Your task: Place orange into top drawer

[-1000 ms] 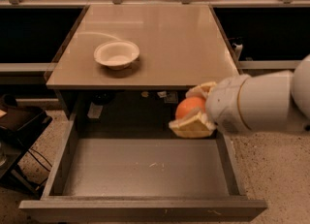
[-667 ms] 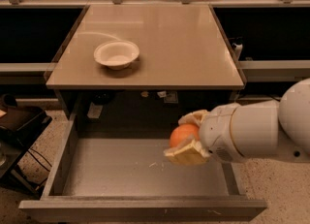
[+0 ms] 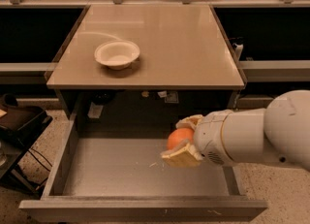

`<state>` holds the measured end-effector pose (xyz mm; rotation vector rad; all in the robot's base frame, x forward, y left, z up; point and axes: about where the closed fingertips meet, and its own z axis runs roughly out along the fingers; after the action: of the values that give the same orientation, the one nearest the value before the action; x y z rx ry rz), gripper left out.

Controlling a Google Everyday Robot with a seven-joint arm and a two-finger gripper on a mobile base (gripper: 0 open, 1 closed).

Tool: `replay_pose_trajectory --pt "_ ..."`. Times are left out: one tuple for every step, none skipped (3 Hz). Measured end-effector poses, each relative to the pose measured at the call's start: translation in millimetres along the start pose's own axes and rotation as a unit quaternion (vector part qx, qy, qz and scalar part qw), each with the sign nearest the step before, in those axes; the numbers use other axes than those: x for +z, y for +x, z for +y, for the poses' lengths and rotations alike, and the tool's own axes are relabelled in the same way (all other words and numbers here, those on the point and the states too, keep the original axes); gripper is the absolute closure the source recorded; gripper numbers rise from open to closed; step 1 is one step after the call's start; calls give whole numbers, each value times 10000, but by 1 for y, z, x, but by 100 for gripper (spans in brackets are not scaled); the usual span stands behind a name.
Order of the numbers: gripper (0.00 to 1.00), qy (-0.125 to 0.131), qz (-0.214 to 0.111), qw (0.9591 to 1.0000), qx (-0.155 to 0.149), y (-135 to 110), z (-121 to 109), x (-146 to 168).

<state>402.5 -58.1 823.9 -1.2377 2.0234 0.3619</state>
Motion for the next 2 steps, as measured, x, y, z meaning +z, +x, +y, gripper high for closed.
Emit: replay_pose_trajectory --pt "100 152 85 9997 156 39 -22 50" --pt "100 73 377 9992 -55 74 -44 95"
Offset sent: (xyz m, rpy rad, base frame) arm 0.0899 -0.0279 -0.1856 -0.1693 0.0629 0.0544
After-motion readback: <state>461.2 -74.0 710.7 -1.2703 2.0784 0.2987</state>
